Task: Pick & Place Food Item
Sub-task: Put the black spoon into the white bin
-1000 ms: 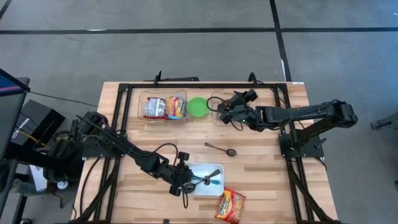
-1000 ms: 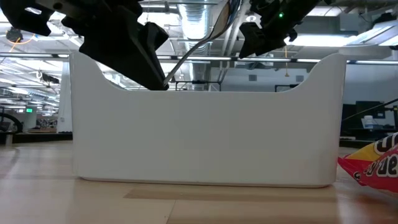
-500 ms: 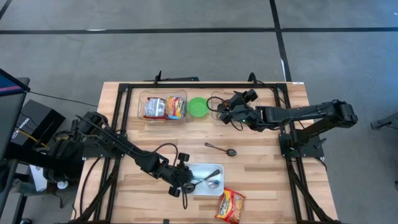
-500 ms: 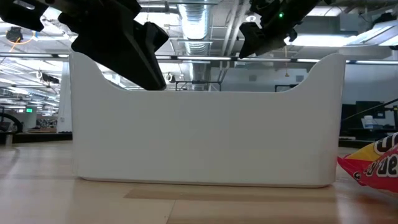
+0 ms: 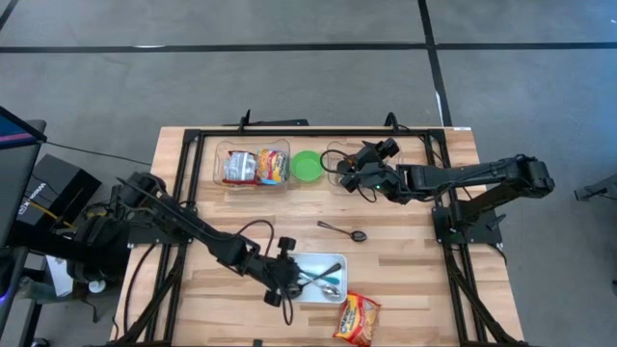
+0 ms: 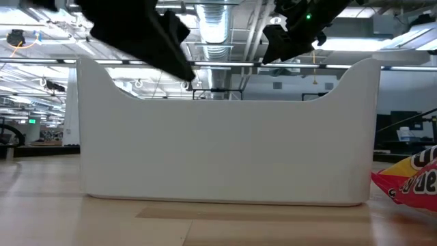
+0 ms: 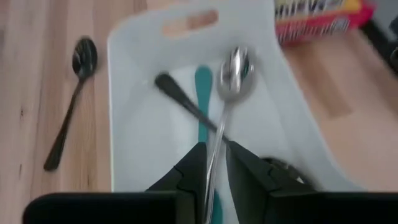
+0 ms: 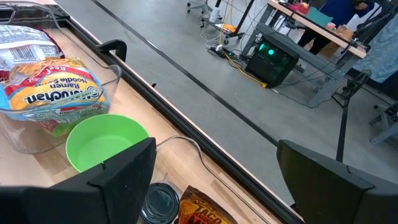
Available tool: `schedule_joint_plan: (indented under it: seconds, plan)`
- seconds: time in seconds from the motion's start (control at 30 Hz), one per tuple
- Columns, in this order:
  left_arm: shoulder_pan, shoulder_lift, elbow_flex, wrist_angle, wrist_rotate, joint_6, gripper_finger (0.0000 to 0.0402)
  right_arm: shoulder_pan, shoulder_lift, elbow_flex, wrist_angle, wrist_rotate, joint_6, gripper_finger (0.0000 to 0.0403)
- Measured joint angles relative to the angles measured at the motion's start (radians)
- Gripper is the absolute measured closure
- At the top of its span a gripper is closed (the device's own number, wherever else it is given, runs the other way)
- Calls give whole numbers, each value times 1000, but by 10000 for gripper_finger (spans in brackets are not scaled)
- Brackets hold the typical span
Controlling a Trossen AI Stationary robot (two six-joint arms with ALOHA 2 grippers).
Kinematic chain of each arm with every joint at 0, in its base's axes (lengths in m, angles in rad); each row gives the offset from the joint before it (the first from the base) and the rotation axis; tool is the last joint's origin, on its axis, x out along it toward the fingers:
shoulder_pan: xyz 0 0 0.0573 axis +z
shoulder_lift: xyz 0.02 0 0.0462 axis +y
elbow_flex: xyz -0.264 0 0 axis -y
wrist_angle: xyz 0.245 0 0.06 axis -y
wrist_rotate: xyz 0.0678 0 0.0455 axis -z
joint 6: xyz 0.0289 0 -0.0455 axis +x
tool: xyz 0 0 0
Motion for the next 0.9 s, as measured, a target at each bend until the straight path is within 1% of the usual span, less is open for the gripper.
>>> schedule_joint_plan:
  seconds: [0.33,0.47,0.6,0.7,0.8,0.9]
  plan:
    - [0,-88,0,142,-10,0,377,17,0,0,-1,-1,0,74]
    - [2,-148,0,157,-24,0,389,41,0,0,0,-3,0,74]
    - [2,-223,0,156,-75,9,400,73,0,0,-5,-3,0,74]
    - [2,-276,0,156,-124,39,400,108,0,0,-19,-3,0,74]
    - [2,-326,0,138,-181,66,399,148,0,0,-58,-3,1,74]
    - [10,-363,0,89,-235,69,399,193,0,0,-118,-4,49,74]
